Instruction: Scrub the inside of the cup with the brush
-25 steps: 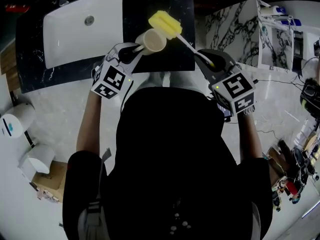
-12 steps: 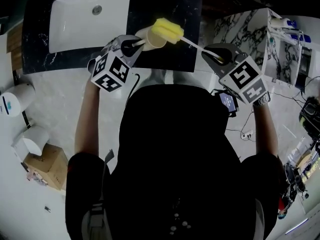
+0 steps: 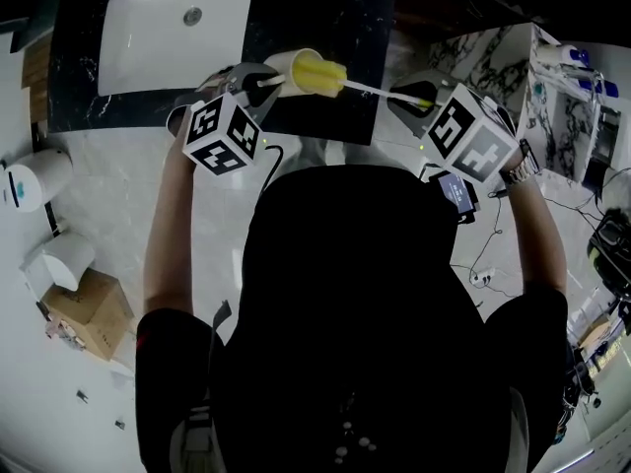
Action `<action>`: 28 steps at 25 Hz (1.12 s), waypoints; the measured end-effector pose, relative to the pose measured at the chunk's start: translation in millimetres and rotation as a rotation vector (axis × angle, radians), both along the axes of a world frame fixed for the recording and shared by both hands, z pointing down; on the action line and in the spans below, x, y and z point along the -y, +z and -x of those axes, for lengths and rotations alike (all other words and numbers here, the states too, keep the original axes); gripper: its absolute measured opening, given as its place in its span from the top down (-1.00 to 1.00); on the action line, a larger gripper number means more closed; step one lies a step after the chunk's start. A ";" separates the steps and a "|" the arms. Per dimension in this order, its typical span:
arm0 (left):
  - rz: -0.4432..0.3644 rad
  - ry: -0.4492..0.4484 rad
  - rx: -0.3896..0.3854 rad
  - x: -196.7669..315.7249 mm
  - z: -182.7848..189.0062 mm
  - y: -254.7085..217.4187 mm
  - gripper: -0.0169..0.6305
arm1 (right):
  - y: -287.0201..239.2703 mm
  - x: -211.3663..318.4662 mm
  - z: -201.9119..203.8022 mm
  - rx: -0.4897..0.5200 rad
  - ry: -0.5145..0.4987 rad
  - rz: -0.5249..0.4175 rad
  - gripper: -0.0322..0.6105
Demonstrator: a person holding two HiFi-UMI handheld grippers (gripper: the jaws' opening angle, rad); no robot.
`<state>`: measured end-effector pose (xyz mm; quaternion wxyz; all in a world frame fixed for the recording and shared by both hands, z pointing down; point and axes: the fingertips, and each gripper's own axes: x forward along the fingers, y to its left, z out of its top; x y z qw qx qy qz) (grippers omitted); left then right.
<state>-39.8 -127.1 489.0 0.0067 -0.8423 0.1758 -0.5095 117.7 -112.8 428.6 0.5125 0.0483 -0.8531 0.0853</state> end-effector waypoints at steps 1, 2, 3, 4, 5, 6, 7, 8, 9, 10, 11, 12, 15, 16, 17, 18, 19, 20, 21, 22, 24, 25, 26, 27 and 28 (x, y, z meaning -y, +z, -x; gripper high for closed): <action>0.001 0.005 0.013 0.0 -1.5 0.2 0.79 | 1.5 1.2 0.5 -0.008 -0.018 -0.006 0.77; 0.002 0.011 0.026 0.0 -3.0 0.3 0.79 | 2.7 2.9 1.1 -0.014 -0.036 -0.015 0.77; 0.004 0.018 0.039 -0.2 -4.4 0.5 0.80 | 3.5 5.0 2.0 -0.022 -0.054 -0.026 0.77; 0.006 0.025 0.051 -0.4 -5.6 0.6 0.80 | 4.2 7.0 3.2 -0.030 -0.071 -0.037 0.77; 0.010 0.031 0.061 -0.6 -6.7 0.8 0.80 | 5.1 8.8 4.7 -0.039 -0.088 -0.047 0.77; 0.015 0.035 0.068 -0.7 -7.6 1.0 0.80 | 6.3 10.4 6.4 -0.046 -0.106 -0.055 0.77; 0.021 0.036 0.073 -0.5 -8.1 1.1 0.80 | 7.7 11.9 8.3 -0.052 -0.124 -0.060 0.77; 0.028 0.037 0.076 -0.1 -8.3 1.2 0.80 | 9.0 13.6 10.3 -0.058 -0.140 -0.064 0.77; 0.034 0.036 0.079 0.4 -8.5 1.1 0.80 | 9.9 15.4 12.2 -0.063 -0.153 -0.068 0.77; 0.040 0.036 0.082 1.0 -8.8 1.0 0.80 | 10.8 17.3 13.9 -0.069 -0.165 -0.071 0.77; 0.044 0.036 0.084 1.7 -9.6 0.9 0.80 | 11.8 19.4 15.4 -0.076 -0.176 -0.075 0.77; 0.048 0.037 0.086 2.1 -10.7 1.0 0.80 | 13.2 21.5 16.8 -0.084 -0.187 -0.079 0.77; 0.057 0.051 0.100 0.8 -14.1 1.7 0.80 | 19.2 26.0 21.8 -0.106 -0.220 -0.085 0.77; 0.060 0.059 0.108 -0.1 -14.8 1.9 0.80 | 21.6 27.2 24.0 -0.111 -0.232 -0.084 0.77; 0.062 0.065 0.116 -0.8 -15.3 2.0 0.80 | 24.0 28.7 26.2 -0.115 -0.243 -0.083 0.77; 0.062 0.070 0.123 -1.1 -15.7 2.1 0.80 | 26.3 30.2 28.2 -0.118 -0.252 -0.081 0.77; 0.062 0.073 0.128 -1.4 -16.2 2.1 0.80 | 28.6 31.6 30.0 -0.121 -0.259 -0.078 0.77; 0.061 0.075 0.130 -1.7 -16.7 2.1 0.80 | 31.0 32.8 31.5 -0.124 -0.265 -0.076 0.77; 0.061 0.075 0.131 -2.0 -17.1 2.2 0.80 | 33.8 33.6 32.6 -0.128 -0.271 -0.076 0.77; 0.061 0.071 0.129 -2.1 -17.1 2.2 0.80 | 36.9 34.4 33.6 -0.133 -0.278 -0.077 0.77; 0.061 0.053 0.124 -1.8 -16.3 2.2 0.80 | 42.9 35.7 34.8 -0.140 -0.291 -0.080 0.77; 0.062 0.039 0.119 -1.7 -15.7 2.3 0.81 | 45.1 36.0 34.9 -0.141 -0.295 -0.079 0.77; 0.063 0.027 0.113 -2.0 -15.1 2.4 0.81 | 46.4 36.0 34.6 -0.139 -0.297 -0.076 0.77; 0.063 0.018 0.108 -2.5 -14.8 2.5 0.81 | 47.1 35.5 34.0 -0.136 -0.298 -0.071 0.77; 0.062 0.013 0.106 -2.9 -14.8 2.6 0.81 | 47.5 34.8 33.4 -0.135 -0.298 -0.065 0.77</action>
